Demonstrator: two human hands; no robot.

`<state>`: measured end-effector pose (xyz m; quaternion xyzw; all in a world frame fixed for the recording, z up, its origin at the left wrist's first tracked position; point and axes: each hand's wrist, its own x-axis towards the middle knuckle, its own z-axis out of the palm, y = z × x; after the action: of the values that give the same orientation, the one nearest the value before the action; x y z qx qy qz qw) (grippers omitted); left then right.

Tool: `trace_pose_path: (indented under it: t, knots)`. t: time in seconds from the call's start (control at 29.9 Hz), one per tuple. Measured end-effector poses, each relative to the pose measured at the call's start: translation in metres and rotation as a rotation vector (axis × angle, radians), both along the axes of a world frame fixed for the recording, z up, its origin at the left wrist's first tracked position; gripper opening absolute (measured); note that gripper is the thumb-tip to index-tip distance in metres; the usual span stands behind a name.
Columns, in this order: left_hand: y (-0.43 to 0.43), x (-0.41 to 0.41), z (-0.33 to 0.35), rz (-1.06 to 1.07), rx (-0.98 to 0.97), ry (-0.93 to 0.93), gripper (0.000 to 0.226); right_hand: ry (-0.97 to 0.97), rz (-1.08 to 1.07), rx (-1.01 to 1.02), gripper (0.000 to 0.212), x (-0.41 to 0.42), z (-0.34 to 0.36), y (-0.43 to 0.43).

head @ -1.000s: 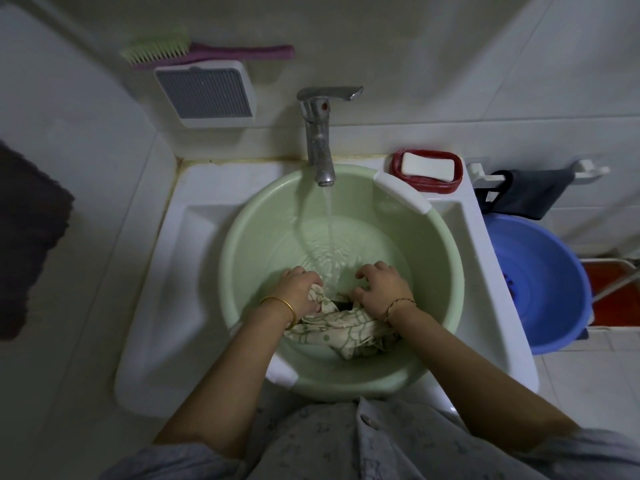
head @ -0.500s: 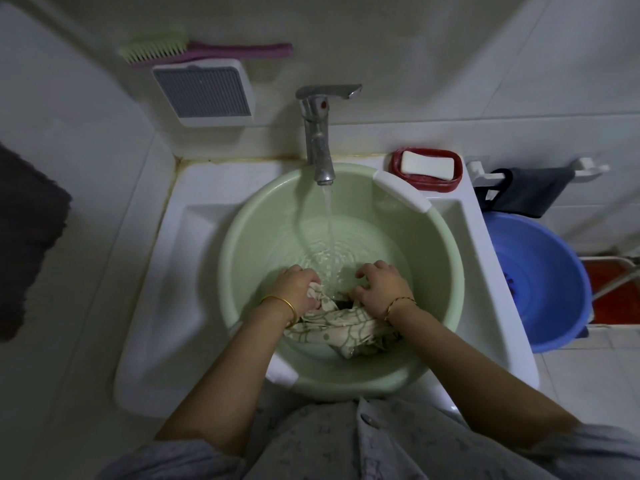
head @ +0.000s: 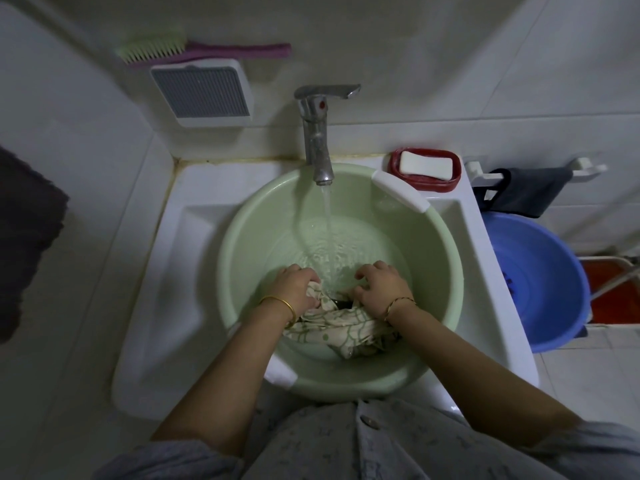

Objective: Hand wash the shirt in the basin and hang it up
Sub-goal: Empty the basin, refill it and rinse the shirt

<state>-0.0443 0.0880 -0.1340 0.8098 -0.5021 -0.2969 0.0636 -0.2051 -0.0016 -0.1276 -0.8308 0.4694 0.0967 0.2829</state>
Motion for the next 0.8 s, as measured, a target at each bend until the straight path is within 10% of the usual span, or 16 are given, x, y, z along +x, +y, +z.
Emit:
trace_pose_path:
  t: [0.5,0.7,0.8]
  knots:
    - [-0.001,0.000,0.001,0.026,-0.008,-0.046,0.032,-0.036,-0.005,-0.066,0.037,0.000,-0.004,-0.001]
    - [0.002,0.009,-0.003,0.175,-0.104,-0.195,0.028,0.150,0.426,0.209,0.092,-0.004,0.012,-0.012]
    - [0.002,0.011,-0.004,0.162,-0.207,-0.202,0.035,0.144,0.339,0.160,0.077,-0.002,0.008,-0.013]
